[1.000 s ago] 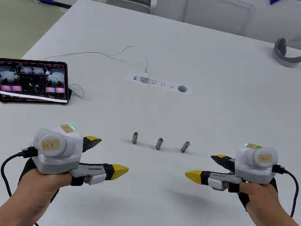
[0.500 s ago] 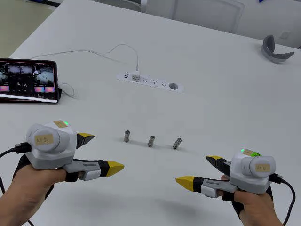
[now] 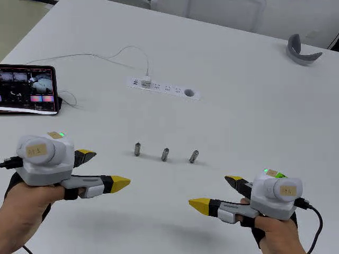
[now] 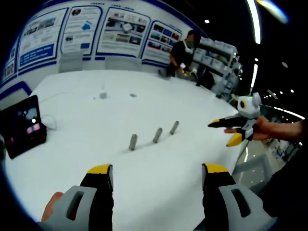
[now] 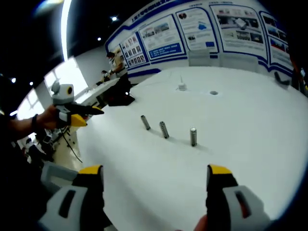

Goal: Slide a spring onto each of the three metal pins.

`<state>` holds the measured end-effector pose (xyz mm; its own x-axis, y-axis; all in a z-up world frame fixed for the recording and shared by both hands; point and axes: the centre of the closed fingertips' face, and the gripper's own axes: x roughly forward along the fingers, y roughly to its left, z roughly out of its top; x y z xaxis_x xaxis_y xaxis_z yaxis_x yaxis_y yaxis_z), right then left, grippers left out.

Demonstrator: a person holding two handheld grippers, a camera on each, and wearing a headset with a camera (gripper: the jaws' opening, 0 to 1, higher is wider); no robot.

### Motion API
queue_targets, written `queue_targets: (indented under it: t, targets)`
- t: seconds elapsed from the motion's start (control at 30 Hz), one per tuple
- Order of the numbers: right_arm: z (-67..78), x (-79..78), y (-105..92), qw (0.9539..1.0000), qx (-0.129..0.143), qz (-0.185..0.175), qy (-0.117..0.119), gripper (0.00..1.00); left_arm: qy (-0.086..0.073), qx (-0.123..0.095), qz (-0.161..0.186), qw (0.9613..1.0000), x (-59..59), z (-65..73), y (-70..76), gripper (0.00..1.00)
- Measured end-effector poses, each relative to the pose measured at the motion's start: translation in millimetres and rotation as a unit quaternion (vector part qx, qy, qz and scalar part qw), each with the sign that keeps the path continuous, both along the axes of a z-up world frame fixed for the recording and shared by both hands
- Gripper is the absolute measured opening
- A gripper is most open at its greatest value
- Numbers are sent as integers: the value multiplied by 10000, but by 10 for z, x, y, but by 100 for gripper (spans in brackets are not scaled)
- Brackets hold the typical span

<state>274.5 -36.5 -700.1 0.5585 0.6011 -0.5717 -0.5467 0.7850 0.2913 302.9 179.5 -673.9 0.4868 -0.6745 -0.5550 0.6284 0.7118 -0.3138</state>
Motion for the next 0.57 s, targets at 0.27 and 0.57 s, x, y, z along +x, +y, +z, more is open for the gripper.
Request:
queue_targets:
  t: [0.27, 0.57]
  targets:
    - [15, 1, -10, 10000, 13, -8, -14, 91, -12, 80, -84, 9999, -1, -31, 11, 76]
    - [6, -3, 0, 10000, -24, 54, -13, 92, -88, 122, -119, 9998, -12, -36, 47, 80]
